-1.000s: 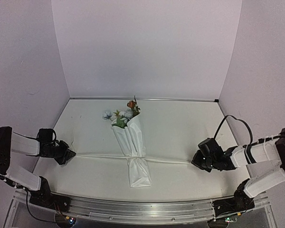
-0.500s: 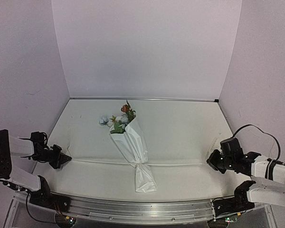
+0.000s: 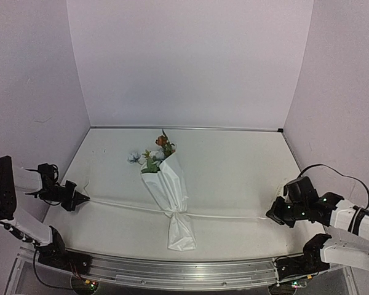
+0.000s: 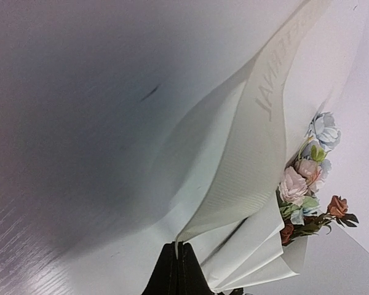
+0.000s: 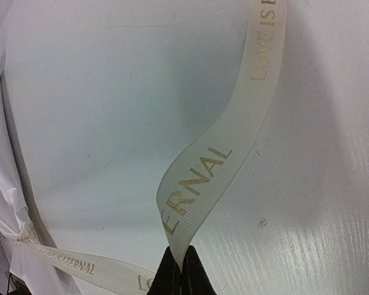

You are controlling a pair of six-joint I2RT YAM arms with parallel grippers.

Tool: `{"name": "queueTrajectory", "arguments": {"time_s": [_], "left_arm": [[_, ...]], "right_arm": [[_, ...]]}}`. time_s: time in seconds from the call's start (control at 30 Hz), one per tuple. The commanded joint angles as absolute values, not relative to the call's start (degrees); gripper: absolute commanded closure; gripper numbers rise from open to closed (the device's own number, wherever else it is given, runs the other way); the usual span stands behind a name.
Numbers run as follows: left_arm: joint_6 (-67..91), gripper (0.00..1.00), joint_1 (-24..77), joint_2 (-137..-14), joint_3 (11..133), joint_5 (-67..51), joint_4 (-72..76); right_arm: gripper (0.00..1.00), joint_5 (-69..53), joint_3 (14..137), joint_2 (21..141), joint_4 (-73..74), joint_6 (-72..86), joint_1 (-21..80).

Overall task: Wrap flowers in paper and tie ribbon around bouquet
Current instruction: Tie the ribbon at the center of the board.

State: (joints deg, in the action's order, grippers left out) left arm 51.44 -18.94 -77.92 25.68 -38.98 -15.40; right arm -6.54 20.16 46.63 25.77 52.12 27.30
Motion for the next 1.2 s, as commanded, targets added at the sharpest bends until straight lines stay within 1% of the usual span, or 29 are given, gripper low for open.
{"name": "queueTrajectory", "arguments": {"time_s": [0.0,0.1,0.27,0.4,0.57,0.6,0.63,0.67,0.7,0.77,0.8,0.83,0.9,1.0,1.07,1.17], "left_arm": [[50.32,1.0,-23.29,-82.82,36.78,-20.91,-5.78],[49.32,1.0,-23.39,-86.5,41.64,-18.94,-6.74],[50.68,1.0,-24.24,-90.96,46.77,-19.22,-7.78],[50.34,1.0,-23.51,-91.86,46.7,-20.5,-7.04],[48.55,1.0,-21.9,-90.68,44.25,-22.1,-7.05],[48.07,1.0,-21.5,-90.17,43.81,-22.12,-7.33],[47.5,1.0,-21.1,-89.52,43.32,-22.23,-7.54],[46.78,0.96,-20.55,-88.88,43.06,-22.04,-8.16],[46.27,0.87,-20.08,-87.97,42.77,-21.66,-8.64],[45.62,0.61,-19.01,-85.84,42.1,-20.56,-9.43],[45.27,0.5,-18.27,-84.9,42.03,-19.75,-9.85],[44.76,0.42,-17.54,-84.03,42.16,-19.07,-10.55],[43.47,0.31,-16.15,-82.13,42.72,-18.48,-12.02],[41.9,0.25,-13.96,-78.89,43.16,-16.77,-13.91],[40.75,0.24,-12.08,-76.41,43.19,-16.66,-14.24],[39.69,0.27,-6.39,-75.23,43.95,-19.04,-14.21]], "right_arm": [[1.0,9.33,22.77,49.07,41.59,49.68,29.23],[1.0,12.31,24.32,50.66,42.5,50.76,33.69],[1.0,13.61,21.37,49.8,42.24,53.22,35.15],[1.0,12.46,23.54,51.34,41.94,50.42,35.11],[1.0,6.84,29.2,58.68,39.26,46.93,35.12],[0.98,6.21,29.77,59.61,38.86,46.71,35.15],[0.93,5.77,30.16,60.29,38.49,46.61,35.16],[0.86,5.23,30.73,60.83,38.23,46.44,35.18],[0.8,4.77,31.15,61.09,38.21,46.27,35.2],[0.7,4.3,31.86,61.06,38.23,45.74,35.5],[0.66,4.18,32.12,60.94,38.23,45.44,35.7],[0.63,3.81,32.7,60.92,38.32,45.07,36.05],[0.56,3.45,34.21,61.07,39.15,44.0,36.95],[0.5,3.03,38.5,62.88,39.95,42.05,39.39],[0.46,2.48,41.5,65.47,39.26,39.88,41.91],[0.44,0.61,48.21,71.59,38.12,35.66,45.38]]}}
